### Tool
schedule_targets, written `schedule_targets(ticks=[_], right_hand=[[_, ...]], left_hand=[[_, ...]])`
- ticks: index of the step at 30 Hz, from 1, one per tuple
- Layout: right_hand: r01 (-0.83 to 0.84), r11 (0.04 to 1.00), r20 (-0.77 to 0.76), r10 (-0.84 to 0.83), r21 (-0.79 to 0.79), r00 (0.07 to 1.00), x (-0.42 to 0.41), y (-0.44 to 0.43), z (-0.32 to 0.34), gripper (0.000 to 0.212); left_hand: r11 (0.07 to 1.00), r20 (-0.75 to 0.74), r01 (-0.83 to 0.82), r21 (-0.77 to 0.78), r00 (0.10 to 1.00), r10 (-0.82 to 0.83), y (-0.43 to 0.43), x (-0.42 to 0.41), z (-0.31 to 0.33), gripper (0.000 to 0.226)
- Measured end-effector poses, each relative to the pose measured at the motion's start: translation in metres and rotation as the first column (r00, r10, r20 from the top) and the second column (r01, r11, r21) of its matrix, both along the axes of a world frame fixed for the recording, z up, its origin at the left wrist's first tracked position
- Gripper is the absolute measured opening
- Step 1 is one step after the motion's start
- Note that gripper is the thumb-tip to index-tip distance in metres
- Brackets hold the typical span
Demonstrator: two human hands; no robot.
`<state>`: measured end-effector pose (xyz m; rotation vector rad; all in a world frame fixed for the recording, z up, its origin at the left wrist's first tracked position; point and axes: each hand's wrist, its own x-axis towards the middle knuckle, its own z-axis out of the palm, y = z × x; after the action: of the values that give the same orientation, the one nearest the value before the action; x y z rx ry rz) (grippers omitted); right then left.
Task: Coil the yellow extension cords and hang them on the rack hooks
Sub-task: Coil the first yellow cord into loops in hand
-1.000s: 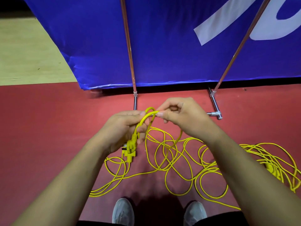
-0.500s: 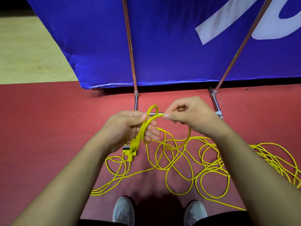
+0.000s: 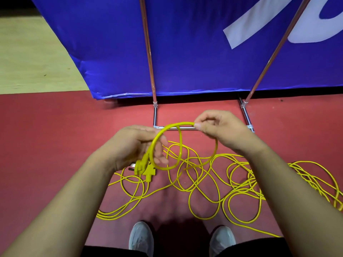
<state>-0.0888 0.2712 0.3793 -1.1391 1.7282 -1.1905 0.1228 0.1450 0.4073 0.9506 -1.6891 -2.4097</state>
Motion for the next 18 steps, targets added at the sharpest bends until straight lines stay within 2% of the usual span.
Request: schedule_targets(ticks=[3, 7, 11, 14, 16, 18], right_hand=[[0.014, 0.998, -0.084, -0.019, -0.065, 0.996, 0.004, -0.004, 0.011, 0.003], [-0.115, 0.993, -0.197, 0.109, -0.018, 0.974, 0.024, -0.007, 0.022, 0.002], [-0.186, 0.982, -0.303, 0.173, -0.015, 0.937, 0.044, -0.011, 0.024, 0.004], [-0.118, 0.993, -0.258, 0.107, -0.027, 0.960, 0.040, -0.011, 0.021, 0.010], [-0.098, 0.995, -0.219, 0.100, 0.020, 0.971, 0.023, -0.008, 0.014, 0.010], [-0.124, 0.986, -0.252, 0.149, 0.113, 0.956, 0.007, -0.002, 0.006, 0.011]], left_hand=[[0.994, 0.035, 0.093, 0.056, 0.995, -0.095, 0.011, -0.003, -0.005, 0.025], [0.988, 0.012, 0.056, 0.141, 0.998, -0.058, 0.010, -0.008, -0.008, 0.031], [0.999, 0.028, 0.050, 0.019, 0.998, -0.051, 0.014, -0.009, -0.013, 0.029], [1.000, -0.030, 0.002, 0.003, 1.000, -0.002, 0.012, -0.008, -0.012, 0.026], [0.998, -0.066, -0.062, 0.003, 0.996, 0.062, 0.004, -0.008, -0.010, 0.024], [0.993, -0.070, -0.113, -0.024, 0.991, 0.111, -0.001, -0.006, -0.008, 0.027]])
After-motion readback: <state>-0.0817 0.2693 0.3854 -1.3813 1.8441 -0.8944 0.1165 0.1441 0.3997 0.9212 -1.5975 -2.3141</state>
